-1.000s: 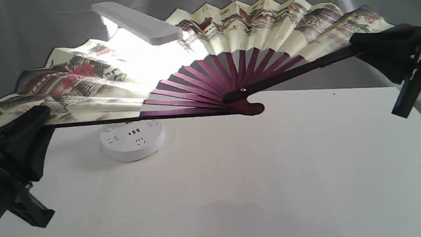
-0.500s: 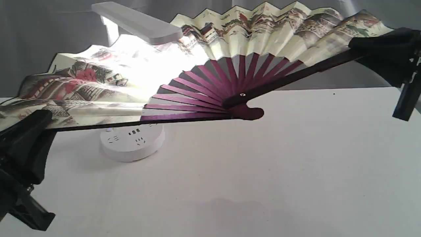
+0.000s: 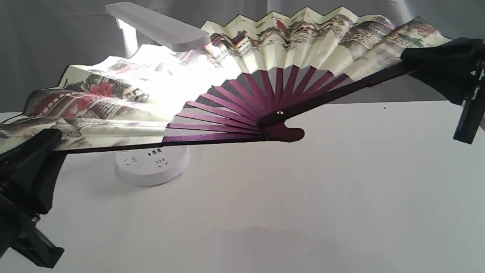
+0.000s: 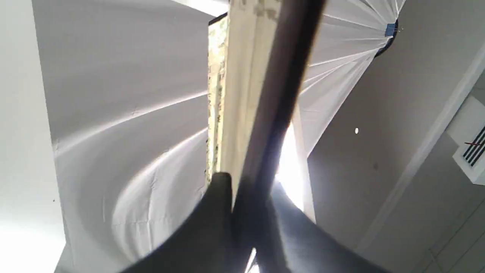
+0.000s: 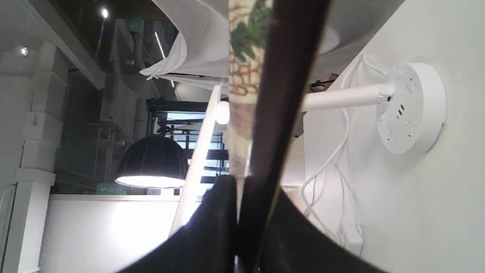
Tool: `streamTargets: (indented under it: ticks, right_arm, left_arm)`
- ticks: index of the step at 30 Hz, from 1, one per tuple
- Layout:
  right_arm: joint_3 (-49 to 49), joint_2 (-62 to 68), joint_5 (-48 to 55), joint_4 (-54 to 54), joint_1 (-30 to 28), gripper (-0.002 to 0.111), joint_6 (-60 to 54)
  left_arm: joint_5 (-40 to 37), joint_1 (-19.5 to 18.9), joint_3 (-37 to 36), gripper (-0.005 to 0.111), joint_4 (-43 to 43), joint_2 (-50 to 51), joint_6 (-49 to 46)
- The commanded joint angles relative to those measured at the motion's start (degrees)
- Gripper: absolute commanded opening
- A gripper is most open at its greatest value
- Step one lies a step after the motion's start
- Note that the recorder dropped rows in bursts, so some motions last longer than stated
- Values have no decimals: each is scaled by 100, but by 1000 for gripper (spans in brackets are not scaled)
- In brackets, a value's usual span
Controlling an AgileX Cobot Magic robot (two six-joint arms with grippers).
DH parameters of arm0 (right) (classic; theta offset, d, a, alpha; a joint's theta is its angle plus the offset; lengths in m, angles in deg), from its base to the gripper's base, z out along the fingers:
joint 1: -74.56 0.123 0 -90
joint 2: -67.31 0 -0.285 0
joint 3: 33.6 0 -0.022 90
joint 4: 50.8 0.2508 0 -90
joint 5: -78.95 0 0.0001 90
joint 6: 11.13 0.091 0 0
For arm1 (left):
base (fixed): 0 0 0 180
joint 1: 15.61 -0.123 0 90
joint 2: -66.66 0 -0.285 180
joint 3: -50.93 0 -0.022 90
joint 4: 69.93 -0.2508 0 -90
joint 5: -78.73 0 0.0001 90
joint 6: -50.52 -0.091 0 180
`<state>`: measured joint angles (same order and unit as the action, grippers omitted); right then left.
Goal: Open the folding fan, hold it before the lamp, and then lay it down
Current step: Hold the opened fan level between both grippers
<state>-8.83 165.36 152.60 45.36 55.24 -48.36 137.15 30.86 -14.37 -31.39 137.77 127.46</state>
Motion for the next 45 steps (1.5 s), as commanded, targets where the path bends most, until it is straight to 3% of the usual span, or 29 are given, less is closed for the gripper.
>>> streamTargets:
  ticks: [1, 45]
  right_arm:
    - [-1, -2, -369, -251, -68, 0, -169]
    - [-1, -2, -369, -407, -68, 0, -145]
  left_arm:
    - [561, -22, 11, 0, 317, -137, 337]
    - [526, -22, 11, 0, 320, -126, 281]
